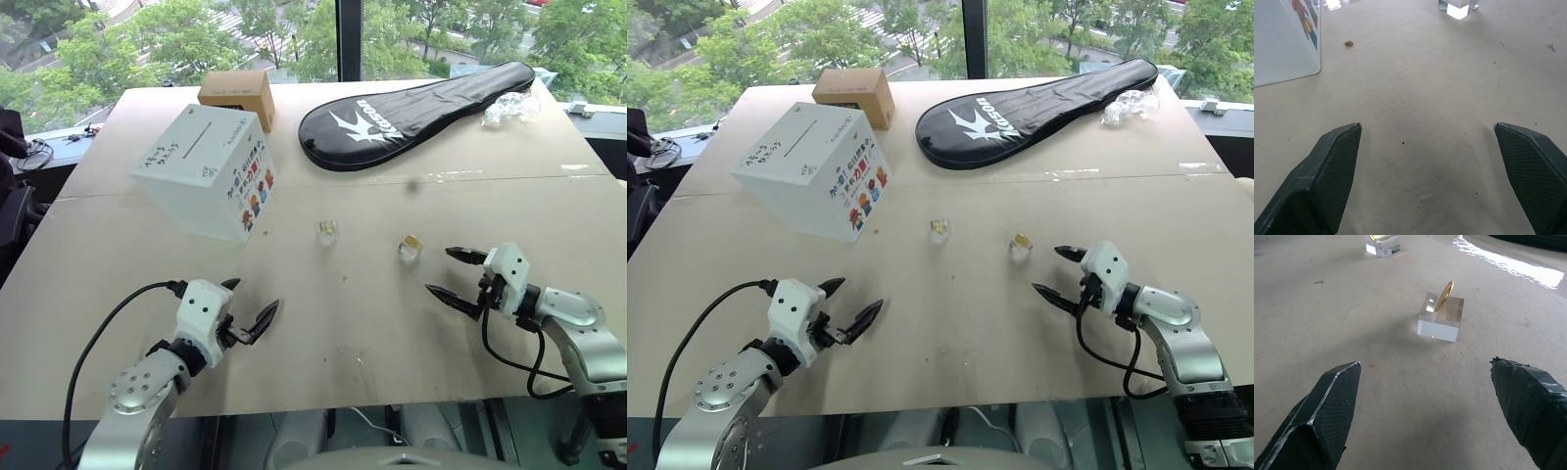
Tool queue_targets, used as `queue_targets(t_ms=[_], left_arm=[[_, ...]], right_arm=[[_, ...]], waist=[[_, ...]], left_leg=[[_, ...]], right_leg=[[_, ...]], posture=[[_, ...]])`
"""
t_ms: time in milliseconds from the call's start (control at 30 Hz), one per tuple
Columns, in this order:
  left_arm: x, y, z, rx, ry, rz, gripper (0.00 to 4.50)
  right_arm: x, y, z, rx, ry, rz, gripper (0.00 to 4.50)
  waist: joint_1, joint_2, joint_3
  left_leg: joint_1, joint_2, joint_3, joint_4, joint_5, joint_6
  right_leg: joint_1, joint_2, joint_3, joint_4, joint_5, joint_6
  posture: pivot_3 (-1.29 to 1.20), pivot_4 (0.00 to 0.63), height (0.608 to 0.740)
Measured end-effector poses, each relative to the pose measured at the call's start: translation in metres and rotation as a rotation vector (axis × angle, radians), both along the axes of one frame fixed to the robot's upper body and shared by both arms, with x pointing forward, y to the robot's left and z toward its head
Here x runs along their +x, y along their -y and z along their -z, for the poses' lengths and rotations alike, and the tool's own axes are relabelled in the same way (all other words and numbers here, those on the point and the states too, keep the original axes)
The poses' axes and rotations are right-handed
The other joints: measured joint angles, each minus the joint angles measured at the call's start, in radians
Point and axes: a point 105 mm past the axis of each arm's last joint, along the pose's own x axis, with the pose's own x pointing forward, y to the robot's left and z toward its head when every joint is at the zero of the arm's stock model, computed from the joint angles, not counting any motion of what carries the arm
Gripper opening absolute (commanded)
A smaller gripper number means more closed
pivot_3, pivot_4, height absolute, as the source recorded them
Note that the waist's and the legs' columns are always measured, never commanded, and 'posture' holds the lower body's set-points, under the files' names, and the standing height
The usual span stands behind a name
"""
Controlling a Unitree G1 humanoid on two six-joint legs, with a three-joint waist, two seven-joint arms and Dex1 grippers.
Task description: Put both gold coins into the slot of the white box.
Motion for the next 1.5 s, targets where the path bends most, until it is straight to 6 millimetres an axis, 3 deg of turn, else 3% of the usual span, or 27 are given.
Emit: queue_targets(t_ms=[567, 733, 933, 1067, 1133, 1167, 1300, 1333, 1367, 1433, 1500], left_arm=[[0.004, 0.003, -0.005, -0.018, 0.019, 0.022, 4.42], [0.005, 0.006, -0.008, -0.037, 0.025, 0.041, 4.42], [-0.005, 0.02, -0.03, -0.153, 0.021, 0.225, 4.42], [-0.014, 0.03, -0.048, -0.152, 0.038, 0.353, 4.42], [-0.017, 0.037, -0.056, -0.158, 0.047, 0.415, 4.5], [-0.017, 0.038, -0.058, -0.157, 0.048, 0.423, 4.5], [-0.019, 0.044, -0.066, -0.171, 0.054, 0.468, 4.5], [-0.019, 0.044, -0.066, -0.175, 0.053, 0.468, 4.5], [-0.019, 0.044, -0.066, -0.175, 0.05, 0.467, 4.5], [-0.019, 0.044, -0.065, -0.174, 0.048, 0.467, 4.5], [-0.02, 0.044, -0.065, -0.174, 0.044, 0.465, 4.5]], right_arm=[[-0.003, -0.001, 0.002, -0.003, -0.077, -0.006, 4.5], [0.006, -0.004, -0.001, 0.023, -0.077, 0.048, 4.5], [0.026, -0.028, -0.025, 0.175, -0.091, 0.104, 4.5], [0.033, -0.038, -0.028, 0.202, -0.108, 0.129, 4.5], [0.036, -0.042, -0.024, 0.192, -0.12, 0.145, 3.57], [0.036, -0.043, -0.023, 0.188, -0.122, 0.145, 3.3], [0.036, -0.046, -0.015, 0.152, -0.131, 0.151, 1.24], [0.036, -0.045, -0.015, 0.148, -0.129, 0.151, 0.97], [0.036, -0.046, -0.016, 0.144, -0.126, 0.142, 0.34], [0.035, -0.046, -0.016, 0.136, -0.117, 0.135, 0.06], [0.035, -0.047, -0.016, 0.131, -0.111, 0.132, 0.06]], waist=[[0.0, 0.0, 0.0], [-0.003, 0.0, 0.0], [-0.002, 0.0, 0.0], [-0.001, 0.0, 0.0], [-0.002, 0.0, 0.0], [-0.002, 0.0, 0.0], [-0.002, 0.0, 0.0], [-0.003, 0.0, 0.0], [-0.004, 0.0, 0.0], [-0.005, 0.0, 0.0], [-0.004, 0.0, 0.0]], left_leg=[[0.0, 0.0, 0.0, 0.0, 0.0, 0.0], [0.0, 0.0, 0.0, 0.0, 0.0, 0.0], [0.0, 0.001, 0.0, 0.0, 0.0, 0.0], [-0.001, 0.0, 0.0, 0.0, 0.0, 0.0], [0.0, 0.0, -0.001, 0.0, 0.0, 0.0], [0.0, 0.0, -0.001, 0.0, 0.0, 0.0], [0.0, 0.0, 0.0, 0.0, 0.0, 0.0], [0.0, 0.0, 0.0, 0.0, 0.0, 0.0], [0.0, 0.0, 0.0, 0.0, 0.0, 0.0], [0.0, 0.0, 0.0, 0.0, 0.0, 0.0], [0.0, 0.0, 0.0, 0.0, 0.0, 0.0]], right_leg=[[0.0, 0.0, 0.0, 0.0, 0.0, 0.0], [0.0, 0.0, 0.0, 0.0, 0.0, 0.0], [0.0, 0.0, 0.0, 0.0, 0.0, 0.0], [0.0, 0.0, -0.001, 0.0, 0.0, 0.0], [0.0, 0.0, -0.001, 0.0, 0.0, 0.0], [0.0, 0.0, -0.001, 0.0, 0.0, 0.0], [0.0, 0.0, 0.0, 0.0, 0.0, 0.0], [0.0, 0.0, 0.0, 0.0, 0.0, 0.0], [0.0, 0.0, 0.0, 0.0, 0.0, 0.0], [0.0, 0.001, 0.0, 0.0, 0.0, 0.0], [0.0, 0.001, 0.0, 0.0, 0.0, 0.0]], posture=[[0.0, 0.15, 0.74], [0.0, 0.15, 0.74], [0.0, 0.15, 0.74], [0.0, 0.15, 0.74], [0.0, 0.15, 0.74], [0.0, 0.15, 0.74], [0.0, 0.15, 0.74], [0.0, 0.15, 0.74], [0.0, 0.15, 0.74], [0.0, 0.15, 0.74], [0.0, 0.15, 0.74]])
